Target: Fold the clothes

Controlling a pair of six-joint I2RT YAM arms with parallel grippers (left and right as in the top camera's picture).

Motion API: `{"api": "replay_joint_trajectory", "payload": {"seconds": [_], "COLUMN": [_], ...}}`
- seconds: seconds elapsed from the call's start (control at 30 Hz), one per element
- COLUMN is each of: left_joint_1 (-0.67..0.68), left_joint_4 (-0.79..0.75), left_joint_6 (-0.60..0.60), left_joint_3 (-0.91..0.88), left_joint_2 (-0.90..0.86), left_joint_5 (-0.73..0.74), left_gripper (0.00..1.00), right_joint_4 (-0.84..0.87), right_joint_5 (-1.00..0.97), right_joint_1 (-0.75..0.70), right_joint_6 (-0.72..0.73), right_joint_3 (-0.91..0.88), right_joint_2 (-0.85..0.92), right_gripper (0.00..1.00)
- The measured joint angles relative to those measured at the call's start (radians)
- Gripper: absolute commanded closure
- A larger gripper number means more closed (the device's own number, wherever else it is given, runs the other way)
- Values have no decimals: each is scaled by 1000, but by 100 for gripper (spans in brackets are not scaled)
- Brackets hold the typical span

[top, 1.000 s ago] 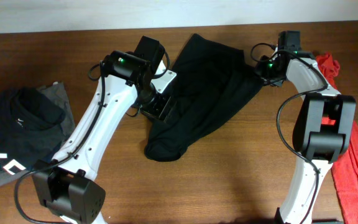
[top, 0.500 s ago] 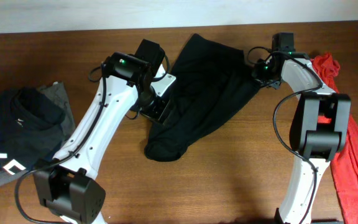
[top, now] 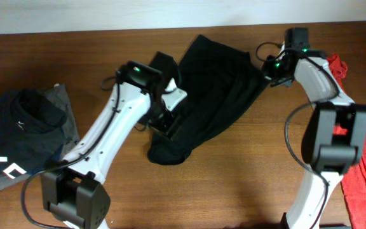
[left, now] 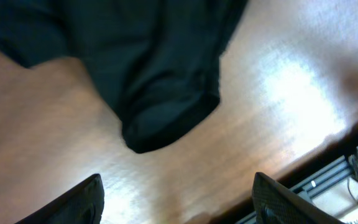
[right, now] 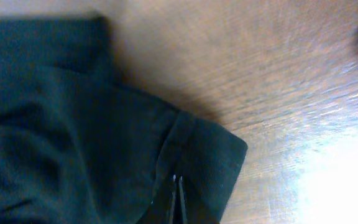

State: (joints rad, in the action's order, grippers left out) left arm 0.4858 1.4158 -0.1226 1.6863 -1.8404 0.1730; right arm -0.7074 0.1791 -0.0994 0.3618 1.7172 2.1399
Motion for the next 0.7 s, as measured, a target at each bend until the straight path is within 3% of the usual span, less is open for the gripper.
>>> {"api": "replay_joint_trajectory", "payload": {"seconds": [0.1,0.3,0.5,0.7], "left_joint_1": [27,66,98,135], "left_joint_4": [-47,-219,-356,-392], "left_joint_6": [14,12,-37,-68], "left_joint_3": [-98,-288,-307,-307], "left_joint_2": [0,-1,-1,-1], "left_joint_5": [22,41,41,42], "left_gripper": [30,30,30,25], "right_joint_4": [-11,-25,-78,-92], "right_joint_5": [6,6,6,6], "right_joint_1": [0,0,0,0], "right_joint_6": [-9,-24,-26,-26], "right_joint_3": [0,1,0,0], "right_joint_2": [-83,-176,-177,-177], "right_gripper": [96,96,96,96]}}
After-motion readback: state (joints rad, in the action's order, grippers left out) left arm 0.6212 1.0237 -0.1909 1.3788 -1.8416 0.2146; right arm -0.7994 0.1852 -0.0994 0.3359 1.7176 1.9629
